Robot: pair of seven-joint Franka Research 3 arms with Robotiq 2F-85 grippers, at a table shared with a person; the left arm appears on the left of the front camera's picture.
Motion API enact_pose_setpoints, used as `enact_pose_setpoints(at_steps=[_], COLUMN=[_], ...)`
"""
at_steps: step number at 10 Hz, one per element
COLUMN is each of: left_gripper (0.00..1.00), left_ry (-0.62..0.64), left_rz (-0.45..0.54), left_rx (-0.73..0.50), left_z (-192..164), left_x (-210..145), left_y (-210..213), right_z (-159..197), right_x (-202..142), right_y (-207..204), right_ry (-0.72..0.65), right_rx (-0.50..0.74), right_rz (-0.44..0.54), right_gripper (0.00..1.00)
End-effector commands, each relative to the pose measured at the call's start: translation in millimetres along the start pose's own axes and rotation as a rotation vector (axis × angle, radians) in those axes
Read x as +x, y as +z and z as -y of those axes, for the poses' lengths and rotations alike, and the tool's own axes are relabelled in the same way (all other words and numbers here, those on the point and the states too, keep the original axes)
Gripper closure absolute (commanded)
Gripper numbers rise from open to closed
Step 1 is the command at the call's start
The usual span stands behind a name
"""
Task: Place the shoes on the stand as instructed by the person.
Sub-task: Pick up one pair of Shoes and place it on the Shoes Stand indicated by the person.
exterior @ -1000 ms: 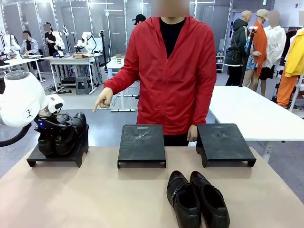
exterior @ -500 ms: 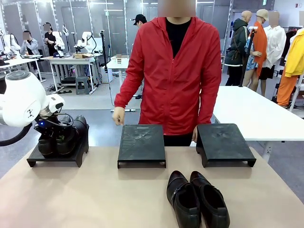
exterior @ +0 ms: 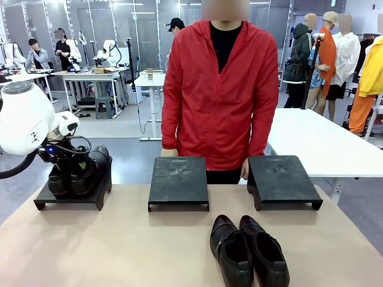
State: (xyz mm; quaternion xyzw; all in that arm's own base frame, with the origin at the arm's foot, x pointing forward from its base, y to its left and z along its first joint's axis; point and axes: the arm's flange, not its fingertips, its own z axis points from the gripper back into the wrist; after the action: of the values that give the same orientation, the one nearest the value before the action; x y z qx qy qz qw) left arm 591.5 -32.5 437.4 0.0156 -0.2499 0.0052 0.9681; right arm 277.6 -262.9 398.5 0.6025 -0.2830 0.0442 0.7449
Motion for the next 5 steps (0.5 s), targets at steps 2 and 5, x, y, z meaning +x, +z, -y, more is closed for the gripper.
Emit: enact_pose_setpoints(at_steps=[2,5], left_gripper=[0.00,0.00], left_ry=[-0.003,-0.001], left_rz=[-0.022,-0.001], left_rx=[-0.015,0.000], left_z=[0.3,0.2], left_x=[-10.4,-1.2], left_y=[5.4,0.7], right_z=[-0.9,-0.9], right_x=[-0.6,-0.6], right_y=[0.2,0.2], right_ry=[0.007,0.007], right_rx=[0.011,0.011], right_rz=[0.001,0.001], right_gripper=[0.00,0.00])
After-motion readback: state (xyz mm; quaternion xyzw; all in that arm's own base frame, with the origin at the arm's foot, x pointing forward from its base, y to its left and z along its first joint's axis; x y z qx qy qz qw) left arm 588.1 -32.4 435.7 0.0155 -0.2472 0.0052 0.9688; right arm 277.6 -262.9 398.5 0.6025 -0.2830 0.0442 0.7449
